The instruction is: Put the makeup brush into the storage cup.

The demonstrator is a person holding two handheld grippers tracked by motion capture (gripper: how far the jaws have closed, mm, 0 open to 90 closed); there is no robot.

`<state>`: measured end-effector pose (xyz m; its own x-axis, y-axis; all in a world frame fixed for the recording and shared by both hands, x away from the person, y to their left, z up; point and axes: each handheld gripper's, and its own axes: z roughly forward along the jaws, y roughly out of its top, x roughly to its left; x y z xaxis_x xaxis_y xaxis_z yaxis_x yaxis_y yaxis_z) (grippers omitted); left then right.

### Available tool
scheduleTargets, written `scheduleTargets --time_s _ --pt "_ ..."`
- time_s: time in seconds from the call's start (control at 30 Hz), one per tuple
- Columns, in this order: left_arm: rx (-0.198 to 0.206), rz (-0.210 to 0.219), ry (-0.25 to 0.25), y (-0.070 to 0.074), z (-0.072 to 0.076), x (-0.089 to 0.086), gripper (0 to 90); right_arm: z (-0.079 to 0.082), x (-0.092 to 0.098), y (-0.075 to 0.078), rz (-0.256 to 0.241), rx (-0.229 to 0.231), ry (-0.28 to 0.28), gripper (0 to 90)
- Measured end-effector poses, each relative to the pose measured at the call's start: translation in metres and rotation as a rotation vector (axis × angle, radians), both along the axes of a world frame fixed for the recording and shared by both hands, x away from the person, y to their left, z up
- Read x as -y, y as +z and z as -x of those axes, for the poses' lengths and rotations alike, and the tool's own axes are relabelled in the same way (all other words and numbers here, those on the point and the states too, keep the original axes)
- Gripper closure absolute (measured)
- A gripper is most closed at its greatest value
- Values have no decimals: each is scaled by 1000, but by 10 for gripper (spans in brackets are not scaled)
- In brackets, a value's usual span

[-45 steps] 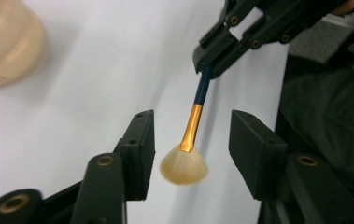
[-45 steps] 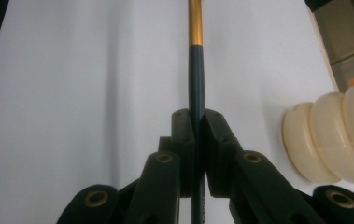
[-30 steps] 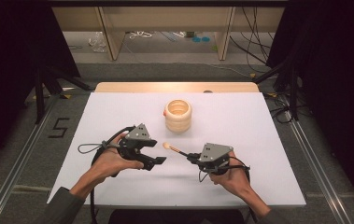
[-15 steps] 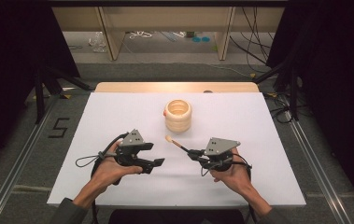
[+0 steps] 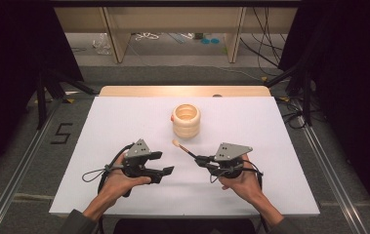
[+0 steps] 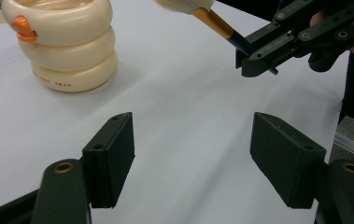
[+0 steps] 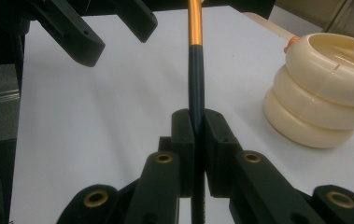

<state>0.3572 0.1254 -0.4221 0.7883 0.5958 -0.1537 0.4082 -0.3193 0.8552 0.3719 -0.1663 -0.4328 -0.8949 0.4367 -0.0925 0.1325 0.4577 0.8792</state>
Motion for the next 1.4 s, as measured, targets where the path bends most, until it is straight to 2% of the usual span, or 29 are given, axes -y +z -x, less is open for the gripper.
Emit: scheduleTargets --time_s 0.1,0.17,0.33,0.43,0.47,0.5,0.6,0.7,0.77,0.8,0.87,0.9,0.97,1.0,1.13,1.23,1.33,1.4 --pt "1 22 -1 0 0 1 310 0 0 0 -4 0 2 843" --pt "-4 56 4 -1 1 2 313 0 0 0 -11 -9 5 843" --pt "1 68 12 -2 0 2 313 0 -1 0 -30 -11 3 843" --pt "17 76 22 -2 0 2 315 0 -2 -1 -49 -14 -8 843" --pt "10 100 30 -3 0 2 315 -1 -4 -3 -61 -19 -10 843" --pt "10 100 30 -3 0 2 315 -1 -5 -3 -62 -22 -9 843" --pt "18 139 44 -1 1 2 315 0 -8 -4 -81 -29 -8 843" --pt "19 144 42 -1 0 1 315 0 -9 -5 -98 -29 -17 843" --pt "21 159 59 0 0 1 315 -1 -9 -4 -122 -39 -38 843" --pt "25 159 61 0 0 1 315 -2 -9 -4 -138 -21 -50 843" --pt "25 164 62 0 -1 1 315 -2 -9 -4 -138 -34 -55 843" --pt "20 181 63 1 -1 2 315 -2 -9 -4 -140 -33 -56 843" --pt "20 189 70 1 -2 3 318 -2 -11 -4 -145 -52 -50 843" --pt "20 189 70 1 -2 3 319 -3 -11 -4 -153 -31 -52 843" --pt "15 215 76 2 -2 5 322 -3 -13 -5 -153 -28 -52 843" --pt "12 227 76 2 -3 6 325 -1 -16 -5 -173 -45 -51 843" --pt "12 237 78 2 -3 6 326 -1 -16 -5 -178 -42 -52 843" --pt "12 244 84 3 -3 6 327 -3 -17 -6 -199 -38 -44 843"
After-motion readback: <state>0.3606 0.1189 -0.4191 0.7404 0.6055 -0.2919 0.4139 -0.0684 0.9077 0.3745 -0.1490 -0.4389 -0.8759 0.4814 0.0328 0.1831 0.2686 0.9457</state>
